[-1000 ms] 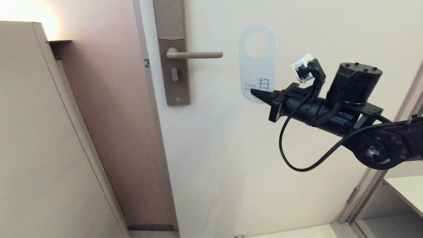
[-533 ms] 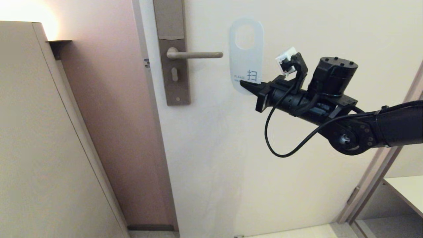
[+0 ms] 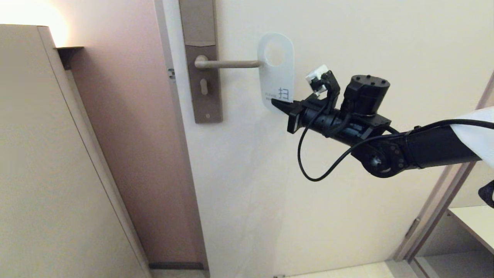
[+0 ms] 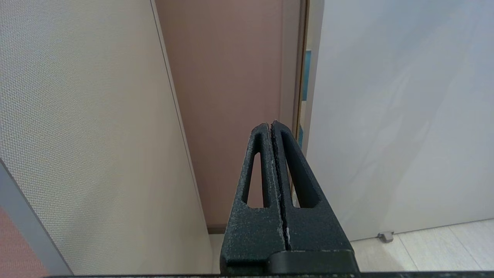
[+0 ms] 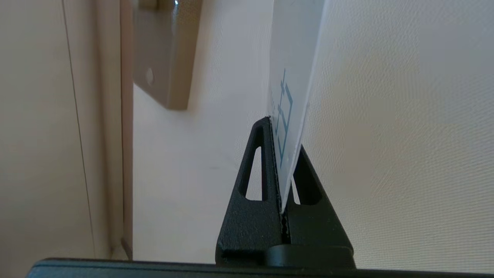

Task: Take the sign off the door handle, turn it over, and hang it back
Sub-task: Hang the sign back with the other side facing out

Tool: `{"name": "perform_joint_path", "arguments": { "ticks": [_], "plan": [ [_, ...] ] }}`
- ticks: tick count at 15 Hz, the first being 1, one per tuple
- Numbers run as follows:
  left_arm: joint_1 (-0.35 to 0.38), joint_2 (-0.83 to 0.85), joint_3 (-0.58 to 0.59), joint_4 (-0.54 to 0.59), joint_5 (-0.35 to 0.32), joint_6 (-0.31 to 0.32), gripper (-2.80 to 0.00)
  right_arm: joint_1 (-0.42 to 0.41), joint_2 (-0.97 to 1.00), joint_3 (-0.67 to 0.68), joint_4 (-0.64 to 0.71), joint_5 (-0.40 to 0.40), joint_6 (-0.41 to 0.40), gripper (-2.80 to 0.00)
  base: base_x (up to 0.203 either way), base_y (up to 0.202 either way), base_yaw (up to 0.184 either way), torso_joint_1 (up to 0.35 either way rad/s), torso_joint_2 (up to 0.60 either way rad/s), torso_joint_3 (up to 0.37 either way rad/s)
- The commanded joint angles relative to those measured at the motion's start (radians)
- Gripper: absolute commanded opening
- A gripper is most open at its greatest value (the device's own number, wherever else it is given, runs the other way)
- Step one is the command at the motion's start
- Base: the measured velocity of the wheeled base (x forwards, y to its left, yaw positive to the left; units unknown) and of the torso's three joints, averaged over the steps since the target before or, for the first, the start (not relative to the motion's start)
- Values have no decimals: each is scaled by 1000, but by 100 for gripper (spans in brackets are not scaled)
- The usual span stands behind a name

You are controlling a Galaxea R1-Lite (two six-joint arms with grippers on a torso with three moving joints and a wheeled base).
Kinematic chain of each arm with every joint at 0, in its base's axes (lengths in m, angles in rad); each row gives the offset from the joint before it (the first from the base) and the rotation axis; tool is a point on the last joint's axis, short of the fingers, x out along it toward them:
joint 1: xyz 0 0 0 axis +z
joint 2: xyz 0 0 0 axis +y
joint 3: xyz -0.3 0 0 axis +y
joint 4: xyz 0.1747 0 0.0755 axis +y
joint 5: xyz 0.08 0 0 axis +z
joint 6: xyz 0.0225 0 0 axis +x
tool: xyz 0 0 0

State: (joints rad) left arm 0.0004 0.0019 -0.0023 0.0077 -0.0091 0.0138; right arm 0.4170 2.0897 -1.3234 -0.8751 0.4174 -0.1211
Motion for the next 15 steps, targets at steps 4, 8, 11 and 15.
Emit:
{"name": "perform_joint_path", "arguments": {
  "ticks": [4, 8, 11, 15],
  "plan": [
    [0, 0, 0, 0, 0, 0, -280, 0, 47, -5, -5, 1, -15, -280, 0, 0, 0, 0, 0, 0],
    [1, 0, -1, 0, 0, 0, -280, 1, 75, -36, -1, 1, -15, -280, 0, 0, 0, 0, 0, 0],
    [1, 0, 0, 0, 0, 0, -280, 12, 85, -36, -1, 4, -15, -280, 0, 0, 0, 0, 0, 0],
    [0, 0, 0, 0, 0, 0, -280, 34, 85, -33, 10, 0, -12, -280, 0, 0, 0, 0, 0, 0]
  ]
}}
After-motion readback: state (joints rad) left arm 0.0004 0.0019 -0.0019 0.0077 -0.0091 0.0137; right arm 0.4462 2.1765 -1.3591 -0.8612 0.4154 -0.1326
